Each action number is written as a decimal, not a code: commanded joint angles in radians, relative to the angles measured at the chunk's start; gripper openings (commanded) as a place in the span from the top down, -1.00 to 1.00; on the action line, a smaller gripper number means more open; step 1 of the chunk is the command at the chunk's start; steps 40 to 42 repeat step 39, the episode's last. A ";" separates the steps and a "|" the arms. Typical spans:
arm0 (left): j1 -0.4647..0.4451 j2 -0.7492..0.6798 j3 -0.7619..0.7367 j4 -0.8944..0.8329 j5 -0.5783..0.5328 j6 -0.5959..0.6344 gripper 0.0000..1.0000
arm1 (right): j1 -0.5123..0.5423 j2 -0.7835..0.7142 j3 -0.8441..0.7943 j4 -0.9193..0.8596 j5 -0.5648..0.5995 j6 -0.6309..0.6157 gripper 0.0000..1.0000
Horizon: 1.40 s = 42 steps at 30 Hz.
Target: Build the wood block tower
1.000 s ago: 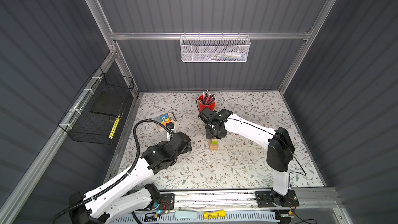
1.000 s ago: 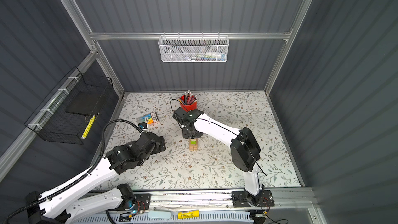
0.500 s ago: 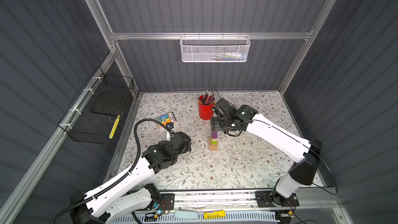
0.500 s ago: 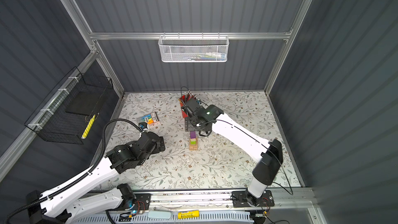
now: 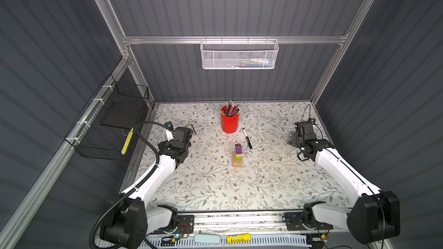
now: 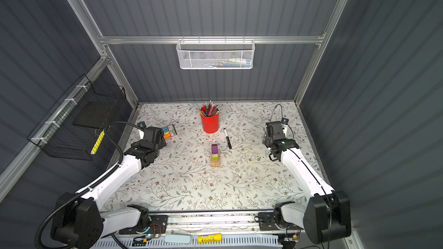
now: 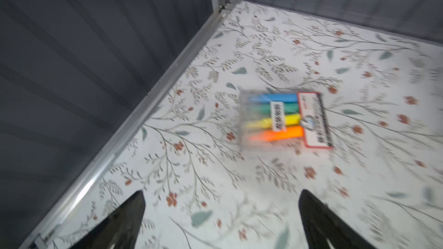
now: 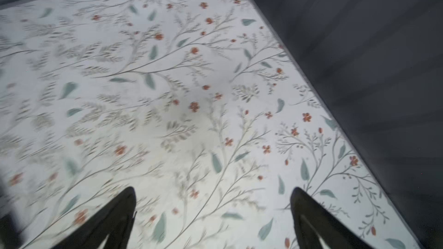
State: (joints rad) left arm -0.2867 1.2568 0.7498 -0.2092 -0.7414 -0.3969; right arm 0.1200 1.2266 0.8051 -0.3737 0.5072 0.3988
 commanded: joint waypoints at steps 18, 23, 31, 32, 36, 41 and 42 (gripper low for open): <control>0.093 0.489 -0.383 1.399 0.346 0.507 -0.99 | -0.178 0.226 -0.499 1.375 -0.531 -0.359 -0.98; 0.191 0.447 -0.284 1.105 0.369 0.357 -0.99 | -0.187 0.219 -0.462 1.292 -0.514 -0.344 -0.98; 0.188 0.454 -0.296 1.143 0.375 0.370 -0.99 | -0.186 0.233 -0.479 1.349 -0.526 -0.350 -0.98; 0.188 0.462 -0.295 1.159 0.370 0.376 -0.99 | -0.186 0.229 -0.476 1.338 -0.525 -0.350 -0.98; 0.188 0.464 -0.283 1.134 0.375 0.373 -0.99 | -0.186 0.230 -0.475 1.339 -0.527 -0.350 -0.98; 0.189 0.459 -0.296 1.151 0.376 0.376 -0.99 | -0.186 0.231 -0.477 1.340 -0.526 -0.350 -0.98; 0.189 0.459 -0.296 1.151 0.376 0.376 -0.99 | -0.186 0.231 -0.477 1.340 -0.526 -0.350 -0.98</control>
